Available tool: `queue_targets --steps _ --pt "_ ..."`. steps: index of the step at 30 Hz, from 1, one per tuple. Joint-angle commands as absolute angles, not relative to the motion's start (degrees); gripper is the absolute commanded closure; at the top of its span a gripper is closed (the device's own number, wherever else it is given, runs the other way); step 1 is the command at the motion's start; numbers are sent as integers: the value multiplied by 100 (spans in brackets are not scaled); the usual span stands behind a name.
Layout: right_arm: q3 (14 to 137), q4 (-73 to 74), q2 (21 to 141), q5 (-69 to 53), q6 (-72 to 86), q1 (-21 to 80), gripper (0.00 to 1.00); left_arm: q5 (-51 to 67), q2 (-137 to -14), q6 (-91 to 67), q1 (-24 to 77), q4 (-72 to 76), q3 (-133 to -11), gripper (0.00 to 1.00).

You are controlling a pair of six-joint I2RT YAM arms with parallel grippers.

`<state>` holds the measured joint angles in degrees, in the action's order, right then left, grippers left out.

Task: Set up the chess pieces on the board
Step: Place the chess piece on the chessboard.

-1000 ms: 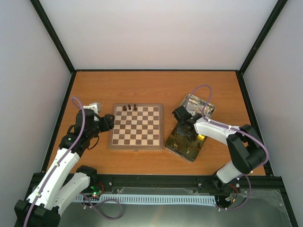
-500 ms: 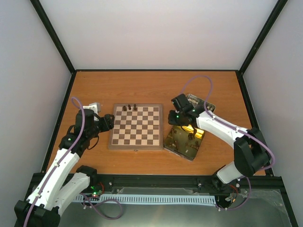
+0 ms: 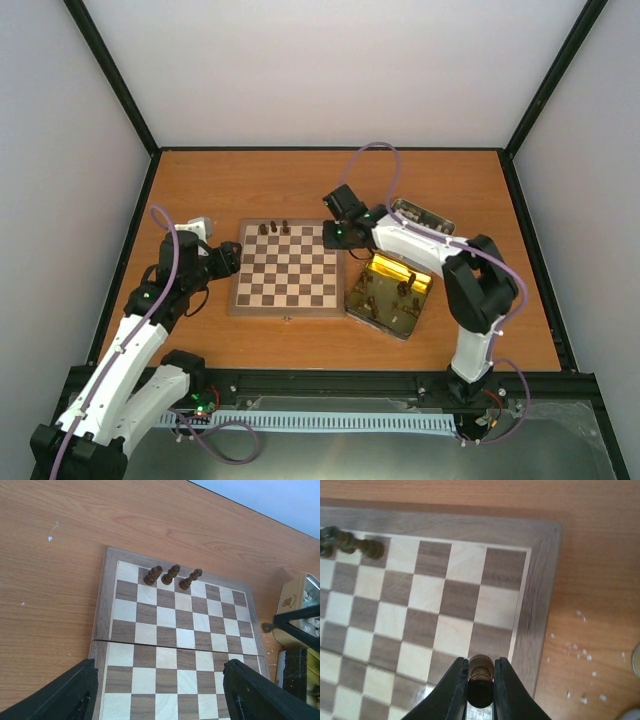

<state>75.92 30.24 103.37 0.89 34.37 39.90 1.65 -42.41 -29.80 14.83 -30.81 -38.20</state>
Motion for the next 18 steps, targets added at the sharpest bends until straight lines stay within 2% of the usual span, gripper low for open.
queue_targets --steps 1,9,18 --pt "8156 3056 10926 753 3027 4101 88 115 -4164 -2898 1459 -2971 -3855 30" --pt "8781 3201 11608 1245 2817 4232 88 84 -4148 -2907 1460 -2989 -3858 30" --pt "8850 3368 11724 1368 2806 4262 86 87 -4148 -2909 1459 -2973 -3845 30"
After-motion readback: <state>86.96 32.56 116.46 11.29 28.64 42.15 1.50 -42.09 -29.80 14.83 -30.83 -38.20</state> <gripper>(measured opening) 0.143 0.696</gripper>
